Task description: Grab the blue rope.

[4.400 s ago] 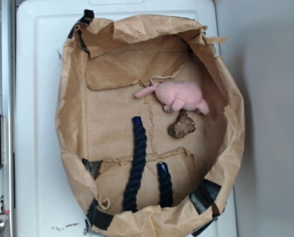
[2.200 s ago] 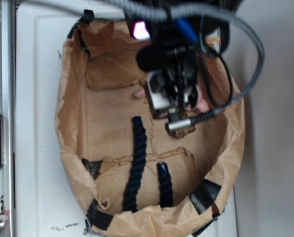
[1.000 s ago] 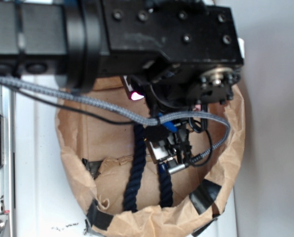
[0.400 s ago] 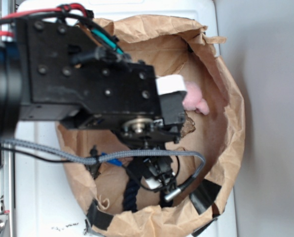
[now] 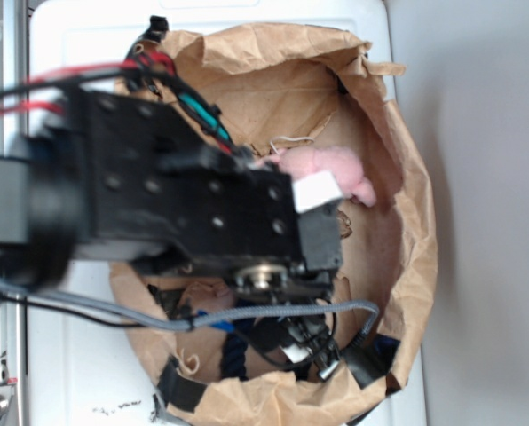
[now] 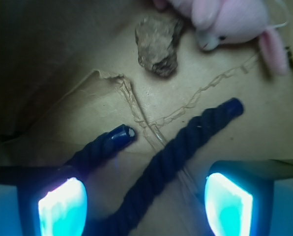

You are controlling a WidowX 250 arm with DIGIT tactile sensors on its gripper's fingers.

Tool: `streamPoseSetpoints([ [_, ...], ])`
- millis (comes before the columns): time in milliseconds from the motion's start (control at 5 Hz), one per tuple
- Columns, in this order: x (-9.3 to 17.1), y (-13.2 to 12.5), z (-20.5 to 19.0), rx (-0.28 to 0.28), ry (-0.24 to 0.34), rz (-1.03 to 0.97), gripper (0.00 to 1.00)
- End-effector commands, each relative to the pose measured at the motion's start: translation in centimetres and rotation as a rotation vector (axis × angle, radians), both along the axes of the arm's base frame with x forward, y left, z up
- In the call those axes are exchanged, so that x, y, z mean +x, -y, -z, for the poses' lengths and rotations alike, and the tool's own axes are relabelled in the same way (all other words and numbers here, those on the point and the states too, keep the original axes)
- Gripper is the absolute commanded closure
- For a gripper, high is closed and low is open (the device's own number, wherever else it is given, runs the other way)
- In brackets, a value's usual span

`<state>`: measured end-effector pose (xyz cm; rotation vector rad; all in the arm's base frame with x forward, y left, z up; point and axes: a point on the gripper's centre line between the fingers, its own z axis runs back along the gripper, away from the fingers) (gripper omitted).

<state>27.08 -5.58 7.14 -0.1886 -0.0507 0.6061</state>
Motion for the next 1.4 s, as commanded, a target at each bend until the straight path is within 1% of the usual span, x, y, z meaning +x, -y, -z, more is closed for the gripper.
streamPoseSetpoints([
  [0,0.4,0.6,2.2,0.029,0.02,0.059,0.0],
  [200,-4.6,3.9,2.7,0.047,0.01,0.098,0.0],
  [400,-6.4,4.1,3.8,0.068,-0.023,0.116,0.0],
  [600,-6.9,4.8,5.2,0.091,-0.086,0.114,0.01],
  [1200,-6.9,4.8,5.2,0.091,-0.086,0.114,0.0],
])
